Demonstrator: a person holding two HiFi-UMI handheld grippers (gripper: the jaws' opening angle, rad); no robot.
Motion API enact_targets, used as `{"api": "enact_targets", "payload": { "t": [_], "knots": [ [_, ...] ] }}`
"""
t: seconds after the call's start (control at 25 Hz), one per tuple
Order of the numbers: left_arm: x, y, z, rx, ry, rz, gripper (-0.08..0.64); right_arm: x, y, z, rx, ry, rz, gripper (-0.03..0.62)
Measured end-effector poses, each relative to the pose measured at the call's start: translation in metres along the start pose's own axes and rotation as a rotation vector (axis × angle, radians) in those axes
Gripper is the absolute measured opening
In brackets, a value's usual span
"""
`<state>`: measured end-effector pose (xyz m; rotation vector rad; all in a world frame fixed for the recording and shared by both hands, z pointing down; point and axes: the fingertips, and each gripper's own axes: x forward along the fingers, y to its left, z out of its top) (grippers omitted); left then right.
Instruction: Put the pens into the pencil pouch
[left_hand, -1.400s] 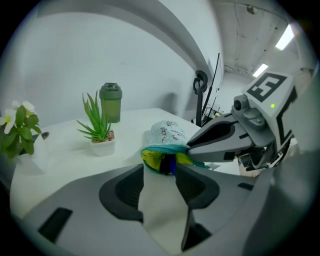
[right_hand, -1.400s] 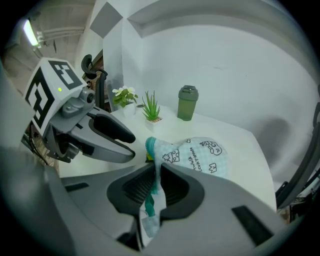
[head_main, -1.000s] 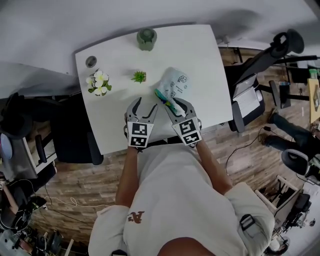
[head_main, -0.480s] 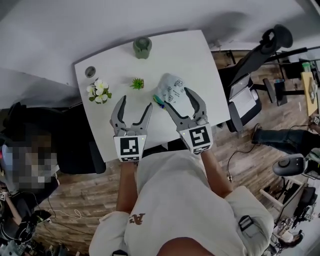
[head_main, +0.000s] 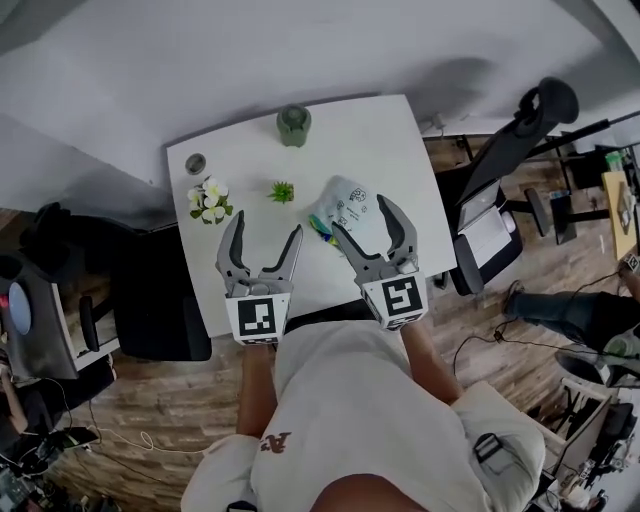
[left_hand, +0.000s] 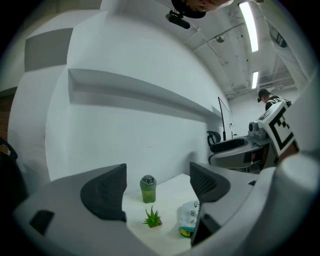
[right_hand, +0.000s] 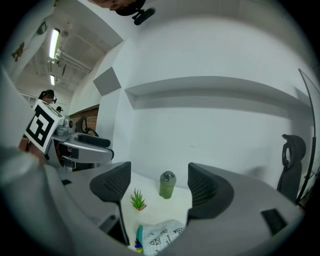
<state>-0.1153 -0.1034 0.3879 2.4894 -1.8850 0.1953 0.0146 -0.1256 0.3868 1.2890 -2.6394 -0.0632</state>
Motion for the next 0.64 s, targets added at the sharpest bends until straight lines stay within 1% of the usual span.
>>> {"api": "enact_targets", "payload": {
  "t": [0.32, 0.44, 0.64],
  "knots": [
    [-0.005, -0.012, 0.030, 0.036, -0.020, 0.092, 0.387, -0.007, -0.010, 0.025, 0.000, -0.071, 0.088, 0.347],
    [-0.009, -0.017, 0.040, 0.018, -0.038, 0.134, 0.387, -0.010, -0.014, 0.034, -0.004, -0.098, 0.101, 0.345],
    [-0.013, -0.031, 0.048, 0.058, -0.041, 0.153, 0.387, -0.020, -0.020, 0.043, -0.007, -0.134, 0.120, 0.343]
  ]
}}
